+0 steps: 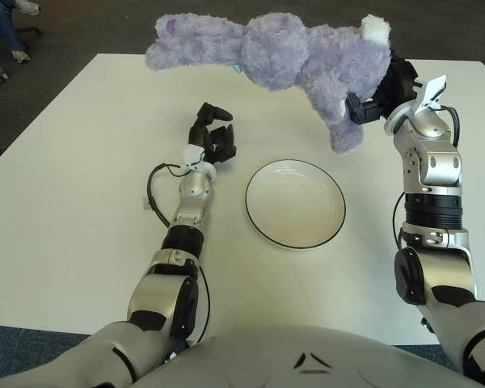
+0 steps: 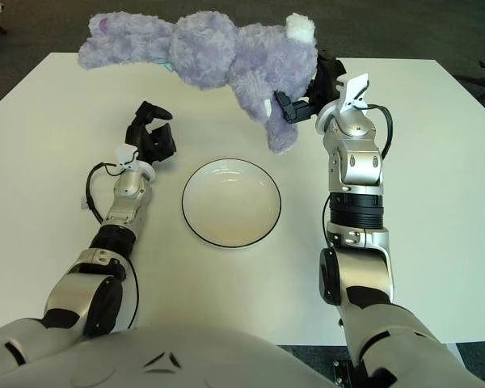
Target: Put the doll into the plate.
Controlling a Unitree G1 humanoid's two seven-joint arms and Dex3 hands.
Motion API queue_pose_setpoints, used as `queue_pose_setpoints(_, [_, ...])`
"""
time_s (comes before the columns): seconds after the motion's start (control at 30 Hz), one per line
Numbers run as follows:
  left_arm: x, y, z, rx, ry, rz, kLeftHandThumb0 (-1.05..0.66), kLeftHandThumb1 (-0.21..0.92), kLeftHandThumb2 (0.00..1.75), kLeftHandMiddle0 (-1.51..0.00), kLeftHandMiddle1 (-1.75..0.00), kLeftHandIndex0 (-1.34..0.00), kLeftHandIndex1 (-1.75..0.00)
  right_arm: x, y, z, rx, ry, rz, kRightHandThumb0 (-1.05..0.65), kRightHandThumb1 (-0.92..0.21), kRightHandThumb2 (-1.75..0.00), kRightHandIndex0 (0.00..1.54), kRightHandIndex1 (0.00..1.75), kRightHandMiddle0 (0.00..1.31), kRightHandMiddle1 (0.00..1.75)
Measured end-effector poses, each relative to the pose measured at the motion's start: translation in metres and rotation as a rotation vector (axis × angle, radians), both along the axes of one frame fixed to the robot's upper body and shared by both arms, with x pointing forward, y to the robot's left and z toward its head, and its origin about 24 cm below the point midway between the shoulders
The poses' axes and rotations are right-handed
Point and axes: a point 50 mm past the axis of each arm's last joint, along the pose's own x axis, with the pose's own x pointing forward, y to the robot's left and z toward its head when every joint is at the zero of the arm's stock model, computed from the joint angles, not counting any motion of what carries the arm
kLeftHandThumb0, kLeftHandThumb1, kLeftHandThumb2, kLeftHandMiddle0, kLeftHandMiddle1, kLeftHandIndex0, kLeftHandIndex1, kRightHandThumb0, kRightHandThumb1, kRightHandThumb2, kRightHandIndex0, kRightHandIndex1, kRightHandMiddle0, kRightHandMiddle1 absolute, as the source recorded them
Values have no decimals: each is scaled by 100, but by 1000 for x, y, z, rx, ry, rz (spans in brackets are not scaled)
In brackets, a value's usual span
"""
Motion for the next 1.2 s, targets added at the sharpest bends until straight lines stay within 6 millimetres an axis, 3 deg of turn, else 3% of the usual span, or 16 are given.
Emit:
queue_pose_setpoints(0.3, [1, 12, -2, -34, 23, 119, -41, 55, 102, -105, -175, -44, -175, -14, -7, -5, -40, 42, 27, 0, -15, -136, 89, 129, 60, 175])
queue_pose_setpoints(0.83, [3, 13, -3, -26, 38, 152, -42, 51, 107, -108, -175, -46, -175, -41, -11, 3, -114, 9, 107, 0, -6, -159, 83, 168, 57, 175])
queue_pose_setpoints(1.2, [4, 15, -3, -10, 41, 163, -42, 51, 107, -108, -175, -46, -175, -59, -18, -3, -147, 59, 118, 0, -6, -161, 81, 173, 57, 175])
